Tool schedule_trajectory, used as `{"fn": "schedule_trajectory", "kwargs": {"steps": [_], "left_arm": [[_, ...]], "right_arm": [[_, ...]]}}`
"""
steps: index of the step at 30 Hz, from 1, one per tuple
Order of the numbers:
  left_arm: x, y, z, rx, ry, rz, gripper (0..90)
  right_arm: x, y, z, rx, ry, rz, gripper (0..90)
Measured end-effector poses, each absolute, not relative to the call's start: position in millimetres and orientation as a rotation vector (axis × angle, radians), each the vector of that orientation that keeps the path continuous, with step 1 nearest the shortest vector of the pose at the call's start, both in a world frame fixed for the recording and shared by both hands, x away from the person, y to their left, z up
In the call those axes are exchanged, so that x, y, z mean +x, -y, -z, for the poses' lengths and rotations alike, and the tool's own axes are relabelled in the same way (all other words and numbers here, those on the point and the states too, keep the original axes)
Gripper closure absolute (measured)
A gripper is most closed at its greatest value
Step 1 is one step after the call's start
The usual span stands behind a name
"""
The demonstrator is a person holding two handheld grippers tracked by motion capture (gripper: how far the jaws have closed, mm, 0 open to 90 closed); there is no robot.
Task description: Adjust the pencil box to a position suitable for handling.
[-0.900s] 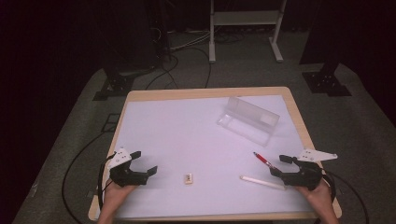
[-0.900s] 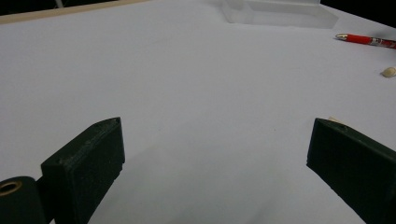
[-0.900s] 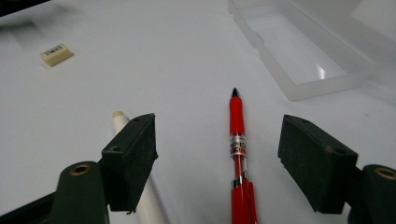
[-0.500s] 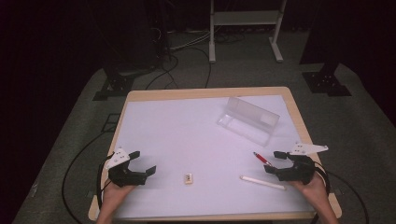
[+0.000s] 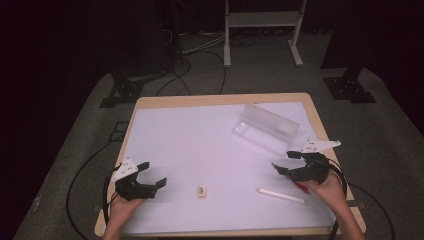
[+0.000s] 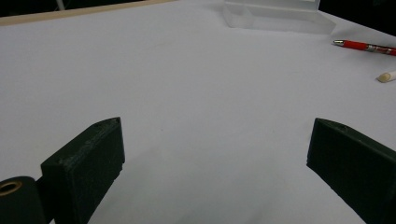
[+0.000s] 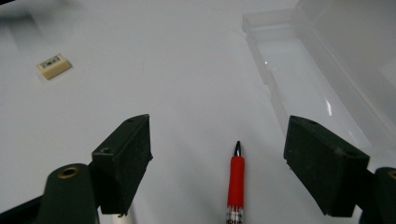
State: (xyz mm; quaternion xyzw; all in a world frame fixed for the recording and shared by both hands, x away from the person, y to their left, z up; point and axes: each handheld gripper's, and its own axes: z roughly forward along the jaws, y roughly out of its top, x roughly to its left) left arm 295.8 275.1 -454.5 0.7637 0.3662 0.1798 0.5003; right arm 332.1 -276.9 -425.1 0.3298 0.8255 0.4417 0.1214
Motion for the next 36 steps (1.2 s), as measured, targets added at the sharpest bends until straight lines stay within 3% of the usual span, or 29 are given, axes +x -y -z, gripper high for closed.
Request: {"fn": "schedule_trajectory", "kwargs": {"steps": [36], "left_arm": [[296, -278, 453, 1.823, -0.889, -0.431, 3.6]], "right_arm": [[404, 229, 400, 0.868, -2.516, -1.137, 24.1]]}}
